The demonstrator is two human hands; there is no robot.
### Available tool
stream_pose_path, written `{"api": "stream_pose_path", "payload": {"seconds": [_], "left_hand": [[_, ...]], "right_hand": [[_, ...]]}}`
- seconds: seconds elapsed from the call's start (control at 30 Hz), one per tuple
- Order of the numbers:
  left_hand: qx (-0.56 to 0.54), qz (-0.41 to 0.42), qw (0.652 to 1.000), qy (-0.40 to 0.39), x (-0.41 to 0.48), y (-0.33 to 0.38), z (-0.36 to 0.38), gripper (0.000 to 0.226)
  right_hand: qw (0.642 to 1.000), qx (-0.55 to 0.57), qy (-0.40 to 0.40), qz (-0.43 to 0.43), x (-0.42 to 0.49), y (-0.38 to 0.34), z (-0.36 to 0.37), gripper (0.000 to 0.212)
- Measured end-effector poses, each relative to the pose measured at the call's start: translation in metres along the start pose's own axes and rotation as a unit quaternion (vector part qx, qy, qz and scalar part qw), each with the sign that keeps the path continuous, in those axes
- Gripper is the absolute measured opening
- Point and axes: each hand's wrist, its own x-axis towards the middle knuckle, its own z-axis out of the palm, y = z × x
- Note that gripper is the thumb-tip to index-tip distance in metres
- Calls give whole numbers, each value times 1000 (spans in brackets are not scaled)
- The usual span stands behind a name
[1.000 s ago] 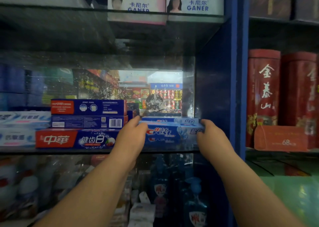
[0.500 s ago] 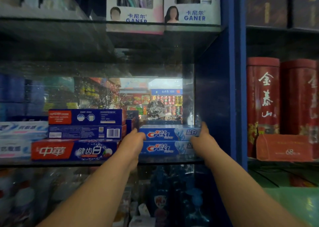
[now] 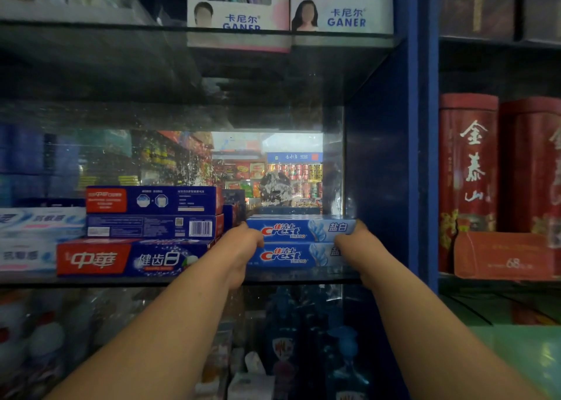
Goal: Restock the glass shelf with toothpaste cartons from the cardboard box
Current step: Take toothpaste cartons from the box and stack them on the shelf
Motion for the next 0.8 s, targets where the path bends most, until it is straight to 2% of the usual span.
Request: {"api": "stream_pose_path", "payload": {"seconds": [0.07, 0.17, 0.33, 0.57, 0.8], "left_hand": [[-11, -4, 1000, 11, 5, -2, -1, 57], [-8, 2, 999, 32, 7, -5, -3, 43], [36, 4, 999, -13, 7, -7, -2, 32], [66, 17, 998, 2, 12, -10, 4, 39], [104, 9, 994, 13, 8, -3, 9, 46]], "right_hand": [[1000, -3, 8, 3, -2, -2, -2, 60], [999, -31, 15, -22, -8, 1, -5, 67], [997, -55, 3, -45, -8, 5, 0, 46], [997, -48, -7, -53, -5, 8, 0, 43], [999, -41, -22, -26, 2, 6, 1, 46]]}}
